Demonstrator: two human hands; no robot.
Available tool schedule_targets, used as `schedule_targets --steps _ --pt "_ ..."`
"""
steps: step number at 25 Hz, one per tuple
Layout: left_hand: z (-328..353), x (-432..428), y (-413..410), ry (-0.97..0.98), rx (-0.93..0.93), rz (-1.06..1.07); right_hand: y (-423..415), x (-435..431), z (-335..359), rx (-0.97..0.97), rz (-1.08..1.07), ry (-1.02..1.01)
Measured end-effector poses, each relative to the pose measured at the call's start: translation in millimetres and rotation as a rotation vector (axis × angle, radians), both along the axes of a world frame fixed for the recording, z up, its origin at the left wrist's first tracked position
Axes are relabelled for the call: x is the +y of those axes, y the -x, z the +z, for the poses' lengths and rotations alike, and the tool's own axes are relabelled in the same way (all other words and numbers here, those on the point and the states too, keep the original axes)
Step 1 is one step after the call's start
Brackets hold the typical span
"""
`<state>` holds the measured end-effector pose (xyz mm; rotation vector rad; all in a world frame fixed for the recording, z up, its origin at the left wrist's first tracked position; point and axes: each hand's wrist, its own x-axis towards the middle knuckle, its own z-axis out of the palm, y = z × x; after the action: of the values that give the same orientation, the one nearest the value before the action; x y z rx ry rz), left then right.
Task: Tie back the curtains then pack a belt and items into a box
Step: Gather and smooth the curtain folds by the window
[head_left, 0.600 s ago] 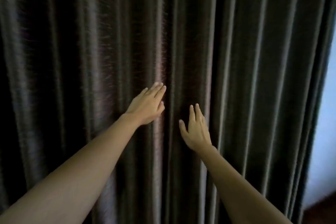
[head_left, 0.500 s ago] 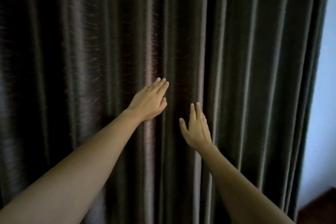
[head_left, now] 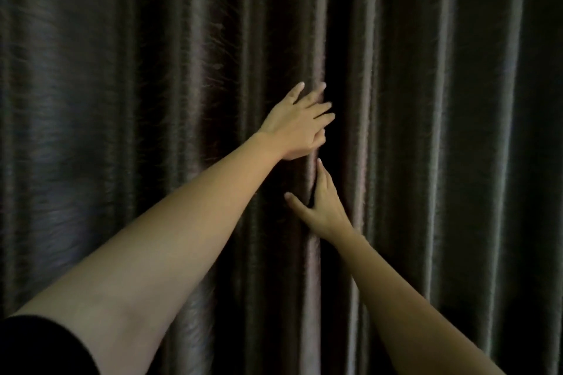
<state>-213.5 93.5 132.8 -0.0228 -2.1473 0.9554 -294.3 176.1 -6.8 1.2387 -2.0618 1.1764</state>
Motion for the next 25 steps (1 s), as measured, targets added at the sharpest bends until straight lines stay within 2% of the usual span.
schedule_targets --steps 7,12,15,17,20,25 --pt "12.4 -61.0 -28.6 0.035 0.328 0.411 -16.3 -83.6 16.4 -0.066 0.458 0.092" --pt "16.3 -115.5 -87.9 -0.100 0.624 0.507 -60.4 -156.7 32.0 -0.086 0.702 0.106" --pt "18.4 -142.7 -122.9 -0.373 0.623 0.357 -92.1 -196.0 38.5 -0.152 0.836 0.157" --pt "16.8 -157.8 -144.5 -0.472 0.570 0.309 -113.1 -221.4 42.8 -0.181 0.870 0.181" --pt "15.5 -182.8 -178.5 -0.468 0.544 0.358 -144.6 -254.9 48.1 -0.193 0.928 0.168" --pt "26.3 -229.4 -236.2 -0.344 0.564 0.540 -191.7 -307.2 59.2 -0.134 1.014 0.143"
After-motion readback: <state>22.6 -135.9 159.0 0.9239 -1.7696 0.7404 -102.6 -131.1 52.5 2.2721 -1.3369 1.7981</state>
